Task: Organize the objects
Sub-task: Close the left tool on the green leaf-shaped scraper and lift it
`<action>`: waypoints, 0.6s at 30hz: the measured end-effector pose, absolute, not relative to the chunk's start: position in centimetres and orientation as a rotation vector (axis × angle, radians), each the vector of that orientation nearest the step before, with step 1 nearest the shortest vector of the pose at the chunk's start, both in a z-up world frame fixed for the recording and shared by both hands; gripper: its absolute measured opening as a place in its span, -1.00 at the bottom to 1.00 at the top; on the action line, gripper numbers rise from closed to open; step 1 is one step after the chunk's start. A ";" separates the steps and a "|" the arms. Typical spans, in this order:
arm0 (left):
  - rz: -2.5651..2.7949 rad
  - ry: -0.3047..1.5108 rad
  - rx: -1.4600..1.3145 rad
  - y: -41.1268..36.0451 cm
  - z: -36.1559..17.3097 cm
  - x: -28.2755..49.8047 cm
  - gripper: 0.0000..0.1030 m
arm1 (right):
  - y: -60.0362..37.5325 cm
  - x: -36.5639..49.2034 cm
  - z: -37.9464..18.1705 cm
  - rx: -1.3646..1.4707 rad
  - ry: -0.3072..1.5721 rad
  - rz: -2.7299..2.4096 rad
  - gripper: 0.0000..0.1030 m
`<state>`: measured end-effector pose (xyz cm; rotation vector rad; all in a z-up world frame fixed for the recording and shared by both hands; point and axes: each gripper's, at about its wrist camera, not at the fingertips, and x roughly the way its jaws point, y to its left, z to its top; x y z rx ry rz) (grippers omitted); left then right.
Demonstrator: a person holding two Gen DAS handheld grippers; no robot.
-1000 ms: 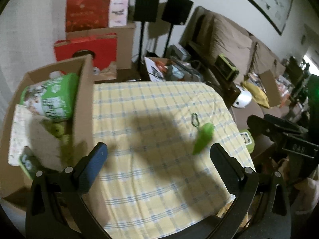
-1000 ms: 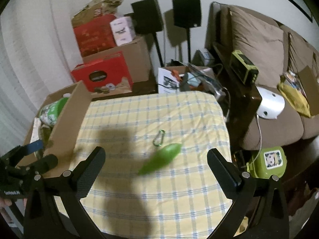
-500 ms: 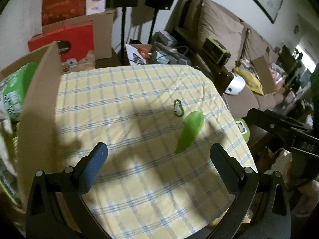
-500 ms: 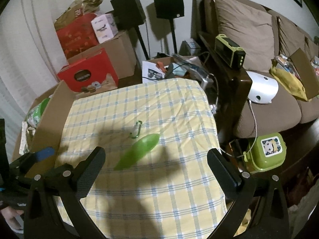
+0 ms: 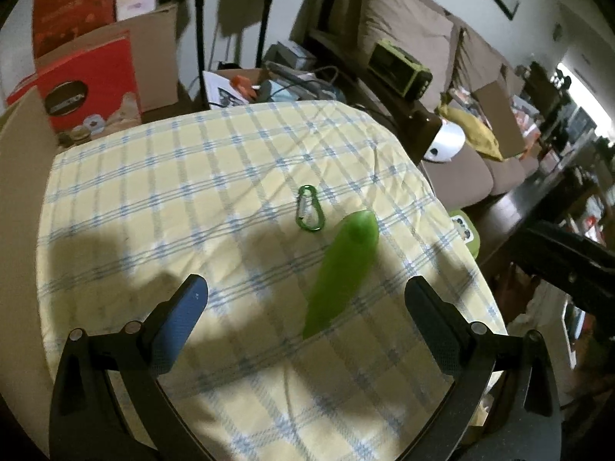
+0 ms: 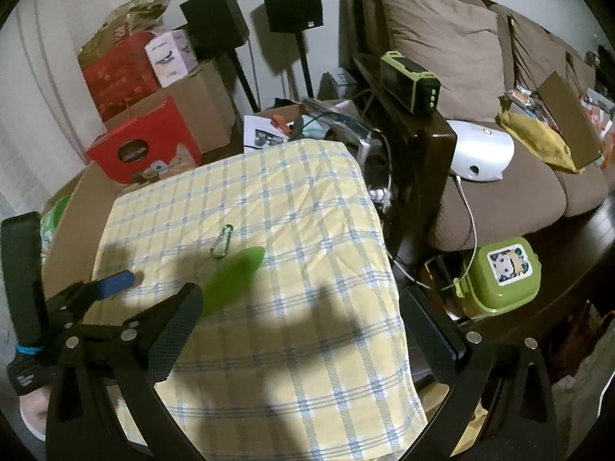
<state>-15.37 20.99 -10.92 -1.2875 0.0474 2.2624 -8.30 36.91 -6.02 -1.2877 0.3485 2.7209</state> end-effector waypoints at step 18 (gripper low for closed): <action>2.170 0.239 -1.275 26.1 -13.6 -16.2 0.57 | 39.0 -7.9 -6.8 -1.282 0.379 2.679 0.99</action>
